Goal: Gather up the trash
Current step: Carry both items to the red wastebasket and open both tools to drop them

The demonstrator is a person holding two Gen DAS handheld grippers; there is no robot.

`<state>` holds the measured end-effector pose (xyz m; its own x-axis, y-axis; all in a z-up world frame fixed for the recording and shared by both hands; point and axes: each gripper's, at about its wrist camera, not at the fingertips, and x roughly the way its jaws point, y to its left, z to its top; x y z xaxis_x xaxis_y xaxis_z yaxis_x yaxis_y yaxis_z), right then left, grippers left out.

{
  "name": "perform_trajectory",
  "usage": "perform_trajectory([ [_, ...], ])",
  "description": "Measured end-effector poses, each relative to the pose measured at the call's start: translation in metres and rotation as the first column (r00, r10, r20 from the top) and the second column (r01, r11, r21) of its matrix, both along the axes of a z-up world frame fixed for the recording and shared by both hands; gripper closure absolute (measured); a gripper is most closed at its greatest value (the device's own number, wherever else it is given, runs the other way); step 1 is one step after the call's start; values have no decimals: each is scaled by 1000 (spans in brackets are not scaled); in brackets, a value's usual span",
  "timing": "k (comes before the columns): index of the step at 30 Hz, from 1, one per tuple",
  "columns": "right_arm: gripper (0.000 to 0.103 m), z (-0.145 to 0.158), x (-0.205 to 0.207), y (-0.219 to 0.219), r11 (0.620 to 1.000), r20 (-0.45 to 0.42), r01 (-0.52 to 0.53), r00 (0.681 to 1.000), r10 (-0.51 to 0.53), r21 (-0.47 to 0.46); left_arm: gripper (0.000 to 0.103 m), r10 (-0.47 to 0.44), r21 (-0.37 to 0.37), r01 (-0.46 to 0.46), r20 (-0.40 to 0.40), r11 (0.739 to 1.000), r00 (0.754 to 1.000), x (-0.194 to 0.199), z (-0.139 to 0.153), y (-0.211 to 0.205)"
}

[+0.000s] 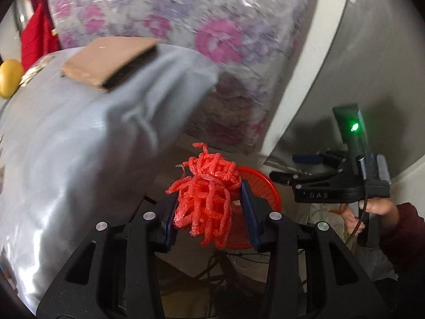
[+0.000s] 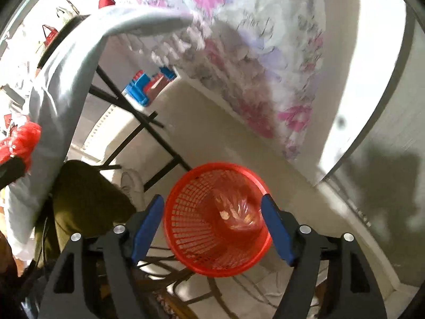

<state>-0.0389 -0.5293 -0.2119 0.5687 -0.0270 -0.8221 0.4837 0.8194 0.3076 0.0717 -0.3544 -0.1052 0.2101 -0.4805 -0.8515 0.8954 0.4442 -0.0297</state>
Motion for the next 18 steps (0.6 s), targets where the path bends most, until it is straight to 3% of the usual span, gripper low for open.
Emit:
perform_trajectory([
  [5,29,26,-16,-15,995,61,85,995,-83,-42,56,-53,26,53,-28,998,998,-10,-12,-24],
  [9,29,42,-24,-14,994,101,88,992,-80,-72,19,-49,21,49,15,999,999,-18,-6,-28],
  [14,29,55,-21,-1,995,133,61,990,-50,-74,13,6,-14,-5,67,1000,998,-10,12,-14],
  [18,28,65,-14,14,998,156,25,988,-15,-64,10,105,-51,-100,97,994,990,6,26,13],
])
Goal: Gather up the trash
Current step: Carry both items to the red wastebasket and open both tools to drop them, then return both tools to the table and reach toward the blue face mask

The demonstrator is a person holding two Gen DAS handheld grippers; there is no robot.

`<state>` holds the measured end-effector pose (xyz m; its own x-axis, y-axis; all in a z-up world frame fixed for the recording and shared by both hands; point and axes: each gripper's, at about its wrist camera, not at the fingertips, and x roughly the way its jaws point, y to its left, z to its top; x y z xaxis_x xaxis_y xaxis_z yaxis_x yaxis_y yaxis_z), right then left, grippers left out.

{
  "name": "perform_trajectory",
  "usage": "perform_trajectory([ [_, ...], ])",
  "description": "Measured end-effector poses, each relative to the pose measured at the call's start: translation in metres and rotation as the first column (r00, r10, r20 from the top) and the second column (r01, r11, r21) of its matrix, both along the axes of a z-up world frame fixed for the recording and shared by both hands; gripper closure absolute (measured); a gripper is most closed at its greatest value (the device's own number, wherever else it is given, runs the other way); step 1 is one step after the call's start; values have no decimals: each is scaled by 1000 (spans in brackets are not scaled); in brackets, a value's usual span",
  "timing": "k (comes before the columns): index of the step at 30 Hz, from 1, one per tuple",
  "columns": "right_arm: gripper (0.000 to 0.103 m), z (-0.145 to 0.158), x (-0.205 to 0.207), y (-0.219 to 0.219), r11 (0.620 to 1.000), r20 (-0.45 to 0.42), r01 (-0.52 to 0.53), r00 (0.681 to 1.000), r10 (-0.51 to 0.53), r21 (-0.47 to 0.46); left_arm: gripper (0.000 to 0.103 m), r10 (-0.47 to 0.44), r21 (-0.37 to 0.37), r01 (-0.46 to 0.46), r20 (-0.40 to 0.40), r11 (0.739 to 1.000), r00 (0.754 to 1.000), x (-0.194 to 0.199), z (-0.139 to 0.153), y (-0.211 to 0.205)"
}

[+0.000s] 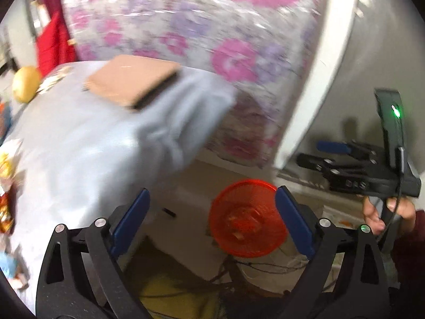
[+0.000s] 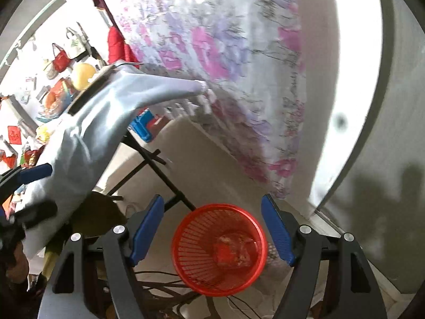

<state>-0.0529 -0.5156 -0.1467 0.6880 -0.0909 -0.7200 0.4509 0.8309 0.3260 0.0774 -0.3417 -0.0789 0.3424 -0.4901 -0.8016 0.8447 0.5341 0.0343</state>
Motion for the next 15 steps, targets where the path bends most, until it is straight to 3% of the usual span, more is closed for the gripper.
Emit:
perform_trajectory([
  [6,27,28,18,36,996,56,-78,995,80,-39,9,157,-46,-155,57,987,986,22,23,48],
  [15,14,80,48,102,975,156,-204,964,216,-93,7,364,-125,-349,130,929,922,32,45,138],
])
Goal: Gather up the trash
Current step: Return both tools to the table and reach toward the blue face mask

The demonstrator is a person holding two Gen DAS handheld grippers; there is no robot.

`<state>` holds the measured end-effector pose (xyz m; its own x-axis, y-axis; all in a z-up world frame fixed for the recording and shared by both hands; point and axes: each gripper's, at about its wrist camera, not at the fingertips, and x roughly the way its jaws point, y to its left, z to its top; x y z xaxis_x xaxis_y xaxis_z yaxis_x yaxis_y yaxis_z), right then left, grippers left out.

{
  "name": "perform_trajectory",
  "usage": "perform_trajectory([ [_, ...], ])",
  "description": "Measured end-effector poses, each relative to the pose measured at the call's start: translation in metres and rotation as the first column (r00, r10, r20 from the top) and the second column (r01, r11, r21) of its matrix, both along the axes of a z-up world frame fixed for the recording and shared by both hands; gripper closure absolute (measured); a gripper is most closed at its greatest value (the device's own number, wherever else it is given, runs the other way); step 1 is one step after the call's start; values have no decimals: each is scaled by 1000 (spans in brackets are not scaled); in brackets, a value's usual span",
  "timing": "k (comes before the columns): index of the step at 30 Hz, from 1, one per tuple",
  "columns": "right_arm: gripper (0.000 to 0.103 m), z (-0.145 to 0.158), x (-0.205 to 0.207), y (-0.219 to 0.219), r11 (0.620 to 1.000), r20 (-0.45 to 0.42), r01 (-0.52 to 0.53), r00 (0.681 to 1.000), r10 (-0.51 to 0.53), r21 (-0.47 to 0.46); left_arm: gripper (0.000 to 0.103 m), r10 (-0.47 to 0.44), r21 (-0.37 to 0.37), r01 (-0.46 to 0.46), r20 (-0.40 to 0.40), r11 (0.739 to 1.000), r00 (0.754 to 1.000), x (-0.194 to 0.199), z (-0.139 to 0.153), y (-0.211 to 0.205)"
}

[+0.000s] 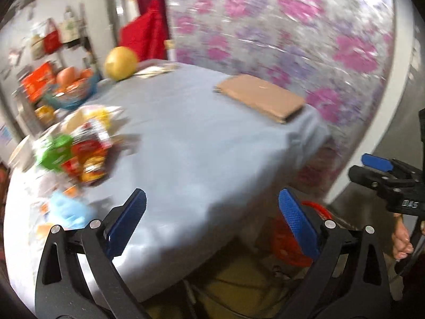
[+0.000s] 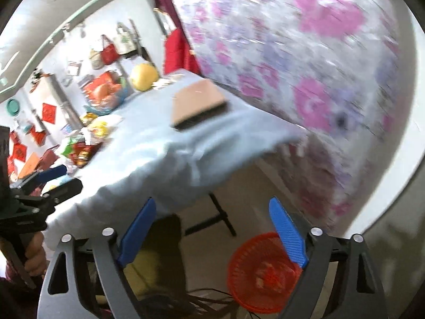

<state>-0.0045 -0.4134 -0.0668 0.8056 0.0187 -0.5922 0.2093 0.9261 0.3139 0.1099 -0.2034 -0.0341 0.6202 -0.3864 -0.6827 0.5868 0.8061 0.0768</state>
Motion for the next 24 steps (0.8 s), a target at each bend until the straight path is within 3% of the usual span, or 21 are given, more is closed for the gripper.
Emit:
perform_trajectory([
  [6,10,17,33,58,992,10,-124,992,125,-32,7,193,-34,-193,10,981,981,15,-3,80],
  [9,10,19,52,89,981,3,-191,982,191,-36,7,308,-51,-308,-3,950,951,25,-10,128],
  [15,10,22,93,155,943,-25,-327,945,326,-66,7,450,-78,-452,-43,889,892,34,-26,199],
  [24,12,24,141,238,879,-43,-457,889,456,-135,7,514,-88,-521,-91,849,853,44,-43,243],
])
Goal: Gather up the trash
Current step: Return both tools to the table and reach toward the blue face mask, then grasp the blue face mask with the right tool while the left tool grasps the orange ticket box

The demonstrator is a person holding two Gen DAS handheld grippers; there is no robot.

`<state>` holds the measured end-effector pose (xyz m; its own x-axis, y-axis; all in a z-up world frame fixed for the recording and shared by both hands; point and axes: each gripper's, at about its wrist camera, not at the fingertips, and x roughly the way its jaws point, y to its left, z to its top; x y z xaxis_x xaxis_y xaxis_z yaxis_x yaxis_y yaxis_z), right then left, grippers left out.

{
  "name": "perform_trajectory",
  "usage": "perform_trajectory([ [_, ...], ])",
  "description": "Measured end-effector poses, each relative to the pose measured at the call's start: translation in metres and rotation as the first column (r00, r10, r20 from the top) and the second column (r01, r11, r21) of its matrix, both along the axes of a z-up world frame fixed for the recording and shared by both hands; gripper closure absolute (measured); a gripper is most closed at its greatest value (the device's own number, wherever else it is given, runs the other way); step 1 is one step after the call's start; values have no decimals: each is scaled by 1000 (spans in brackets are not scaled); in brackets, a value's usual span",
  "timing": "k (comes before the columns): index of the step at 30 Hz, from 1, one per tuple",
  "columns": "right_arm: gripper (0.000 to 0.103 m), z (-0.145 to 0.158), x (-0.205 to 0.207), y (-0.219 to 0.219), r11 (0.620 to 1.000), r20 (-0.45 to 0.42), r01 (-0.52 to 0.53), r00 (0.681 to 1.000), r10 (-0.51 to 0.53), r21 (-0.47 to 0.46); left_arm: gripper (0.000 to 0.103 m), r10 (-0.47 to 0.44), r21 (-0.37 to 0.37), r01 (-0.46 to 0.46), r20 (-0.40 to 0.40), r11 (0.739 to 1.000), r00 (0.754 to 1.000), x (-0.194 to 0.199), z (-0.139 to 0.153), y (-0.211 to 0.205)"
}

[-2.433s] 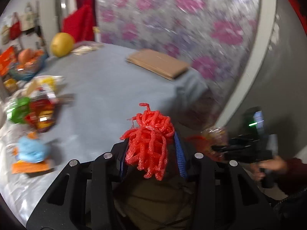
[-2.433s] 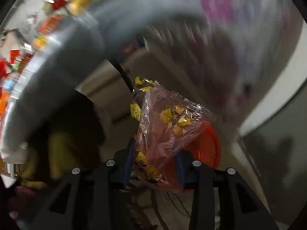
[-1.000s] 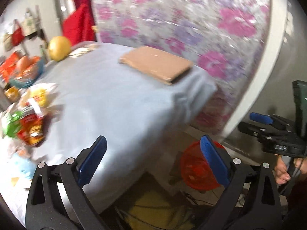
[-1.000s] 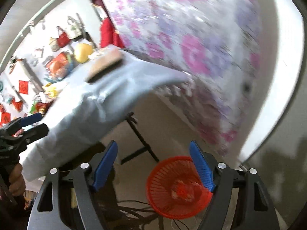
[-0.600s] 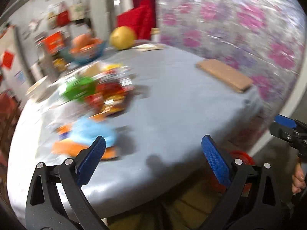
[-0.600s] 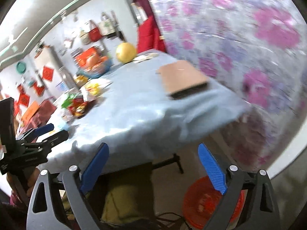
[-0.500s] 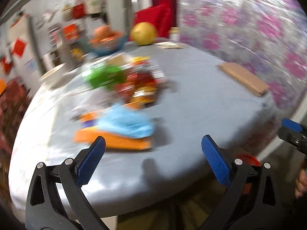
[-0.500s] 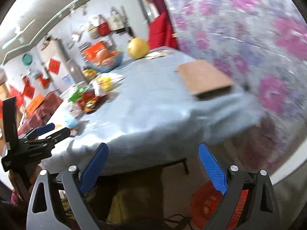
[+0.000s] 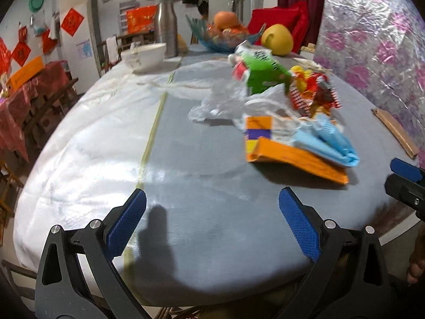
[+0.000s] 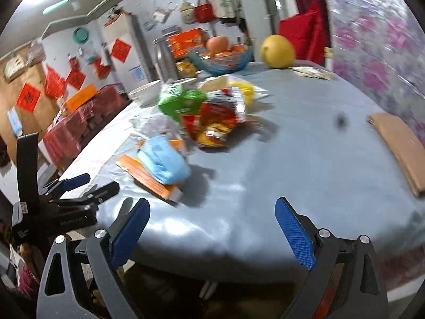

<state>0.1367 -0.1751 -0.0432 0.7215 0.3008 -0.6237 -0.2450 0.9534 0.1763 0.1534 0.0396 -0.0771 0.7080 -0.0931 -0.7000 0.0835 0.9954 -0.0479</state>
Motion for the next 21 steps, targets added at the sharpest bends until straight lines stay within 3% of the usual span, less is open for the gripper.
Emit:
perform_trajectory([
  [4,27,-1,16,23,999,1,-37,999,37,-26,7,8,36,-8,8,999,1000,1,-3,3],
  [10,39,-4,34,46,995,19,-61,998,63,-80,5,6,38,-8,49,999,999,0,-5,2],
  [13,65,-9,39,49,994,1,-79,997,79,-74,5,8,37,-10,56,999,998,0,-6,3],
  [17,69,1,28,45,995,31,-95,995,97,-41,5,9,35,-11,59,999,998,1,-6,2],
  [21,69,17,12,32,987,45,-147,989,144,71,6,-5,31,3,51,1000,999,2,-5,4],
])
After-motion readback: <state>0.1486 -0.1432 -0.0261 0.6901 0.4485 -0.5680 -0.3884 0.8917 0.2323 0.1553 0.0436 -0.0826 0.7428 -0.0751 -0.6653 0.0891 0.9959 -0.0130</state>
